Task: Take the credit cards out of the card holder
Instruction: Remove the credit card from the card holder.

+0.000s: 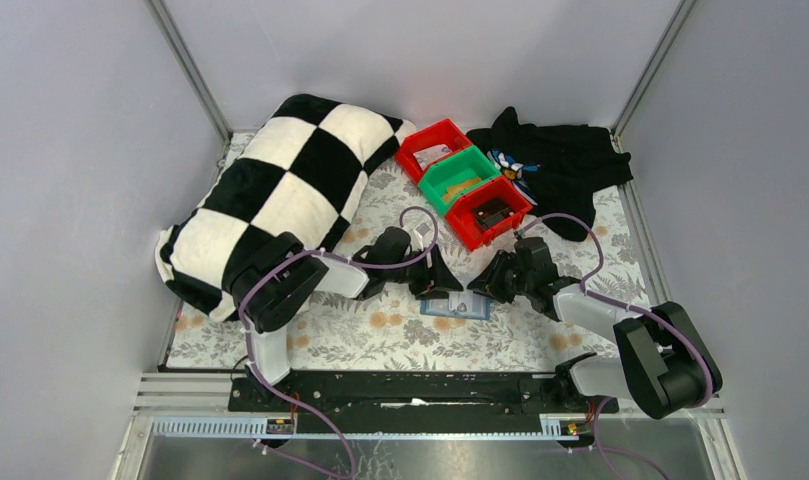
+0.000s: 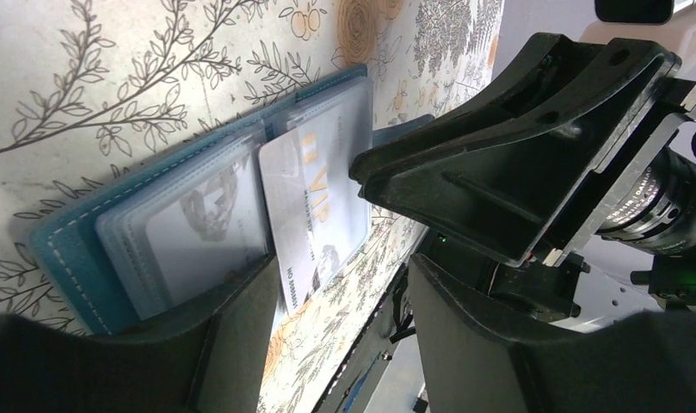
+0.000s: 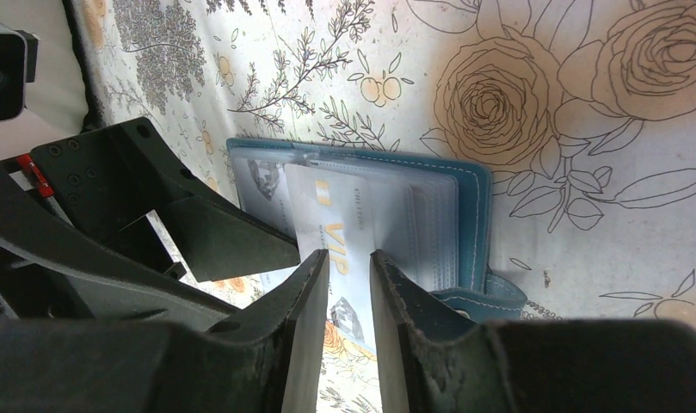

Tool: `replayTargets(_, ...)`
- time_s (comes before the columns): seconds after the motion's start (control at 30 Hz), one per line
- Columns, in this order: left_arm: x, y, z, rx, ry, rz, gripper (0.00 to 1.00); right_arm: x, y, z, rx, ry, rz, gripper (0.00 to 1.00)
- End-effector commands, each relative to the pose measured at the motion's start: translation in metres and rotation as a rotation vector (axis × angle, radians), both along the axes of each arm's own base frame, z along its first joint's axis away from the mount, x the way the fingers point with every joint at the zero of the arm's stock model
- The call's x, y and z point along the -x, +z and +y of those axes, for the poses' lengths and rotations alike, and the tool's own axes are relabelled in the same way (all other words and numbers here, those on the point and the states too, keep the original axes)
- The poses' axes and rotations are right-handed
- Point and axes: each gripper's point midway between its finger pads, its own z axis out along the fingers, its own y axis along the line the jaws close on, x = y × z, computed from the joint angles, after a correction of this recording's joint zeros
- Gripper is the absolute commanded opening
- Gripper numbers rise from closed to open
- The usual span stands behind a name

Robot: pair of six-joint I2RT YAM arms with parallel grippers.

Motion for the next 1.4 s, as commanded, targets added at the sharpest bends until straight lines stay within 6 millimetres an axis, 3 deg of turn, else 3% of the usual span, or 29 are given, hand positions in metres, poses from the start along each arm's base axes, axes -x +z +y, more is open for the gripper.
replayTargets(0.0,0.004,-0.007,0.001,0.034,0.007,0.013,0.61,0.029,-0.034,-0.019,0.092,-0.011,0.133,0.32)
replayTargets(0.17,0.007,0.011,-0.002,0.16,-0.002,0.034,0.6,0.032,-0.036,-0.02,0.093,-0.009,0.138,0.32)
replayTargets(0.7,0.003,0.029,0.001,0.21,0.021,-0.011,0.63,0.033,-0.038,-0.021,0.093,-0.016,0.145,0.32)
replayTargets(0.9,0.006,0.041,0.0,0.303,0.014,-0.007,0.63,0.033,-0.038,-0.021,0.093,-0.013,0.145,0.32)
replayTargets(1.13,0.005,0.032,0.001,0.266,0.02,-0.004,0.63,0.033,-0.037,-0.02,0.088,-0.012,0.147,0.33)
replayTargets(1.37,-0.011,0.001,0.017,-0.031,0.095,-0.048,0.68,0.033,-0.036,-0.023,0.103,-0.02,0.14,0.33)
